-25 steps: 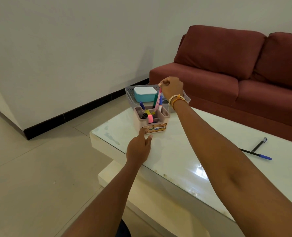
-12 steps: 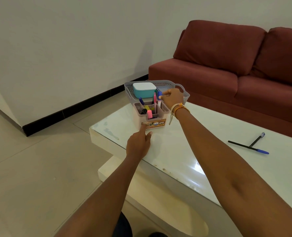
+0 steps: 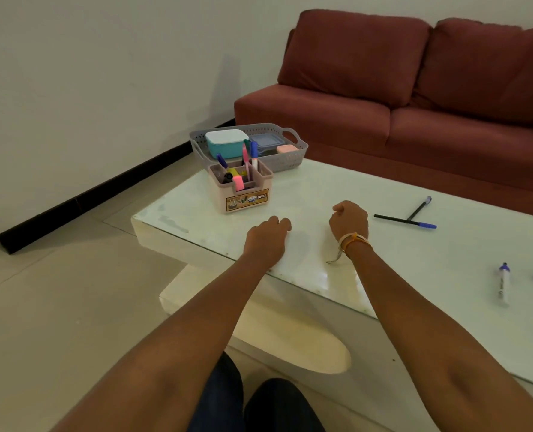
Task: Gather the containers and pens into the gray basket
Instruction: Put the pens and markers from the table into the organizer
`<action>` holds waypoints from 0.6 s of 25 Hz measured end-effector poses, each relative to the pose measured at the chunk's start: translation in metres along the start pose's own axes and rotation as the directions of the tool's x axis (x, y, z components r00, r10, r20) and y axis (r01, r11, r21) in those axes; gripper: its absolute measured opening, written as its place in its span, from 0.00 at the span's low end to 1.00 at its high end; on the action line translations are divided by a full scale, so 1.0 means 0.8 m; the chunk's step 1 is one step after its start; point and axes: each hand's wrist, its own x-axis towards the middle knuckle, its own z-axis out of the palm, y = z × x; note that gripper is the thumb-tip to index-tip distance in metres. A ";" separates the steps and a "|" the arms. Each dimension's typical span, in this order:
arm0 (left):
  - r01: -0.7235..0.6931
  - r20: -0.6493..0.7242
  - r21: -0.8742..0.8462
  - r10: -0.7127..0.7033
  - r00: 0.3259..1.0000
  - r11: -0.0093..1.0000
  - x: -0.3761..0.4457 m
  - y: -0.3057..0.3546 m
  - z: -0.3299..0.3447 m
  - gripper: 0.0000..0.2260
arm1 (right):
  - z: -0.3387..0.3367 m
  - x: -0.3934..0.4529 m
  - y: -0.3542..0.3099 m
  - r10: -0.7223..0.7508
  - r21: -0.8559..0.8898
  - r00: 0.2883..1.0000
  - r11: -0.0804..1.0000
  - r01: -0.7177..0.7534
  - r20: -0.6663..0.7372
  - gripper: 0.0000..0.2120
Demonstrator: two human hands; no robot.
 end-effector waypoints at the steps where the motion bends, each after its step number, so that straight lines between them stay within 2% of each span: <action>1: -0.024 -0.003 -0.026 0.024 1.000 0.999 0.006 0.015 0.006 0.14 | -0.011 0.002 0.019 0.023 -0.057 1.000 0.998 -0.024 -0.022 0.14; 7: -0.136 -0.035 -0.186 0.132 0.991 0.973 0.056 0.101 0.045 0.12 | -0.074 0.038 0.124 0.091 -0.339 0.950 0.921 -0.194 -0.298 0.19; 9: -0.140 -0.035 -0.261 0.136 0.990 0.955 0.067 0.113 0.054 0.11 | -0.084 0.057 0.143 0.156 -0.416 0.946 0.869 -0.268 -0.283 0.21; 11: -0.059 -0.019 -0.422 0.057 0.998 0.905 0.079 0.104 0.054 0.09 | -0.084 0.070 0.152 0.217 -0.469 0.943 0.825 -0.315 -0.252 0.20; 15: -0.043 -0.004 -0.534 0.048 0.999 0.844 0.085 0.087 0.055 0.08 | -0.078 0.071 0.157 0.170 -0.505 0.959 0.821 -0.265 -0.226 0.16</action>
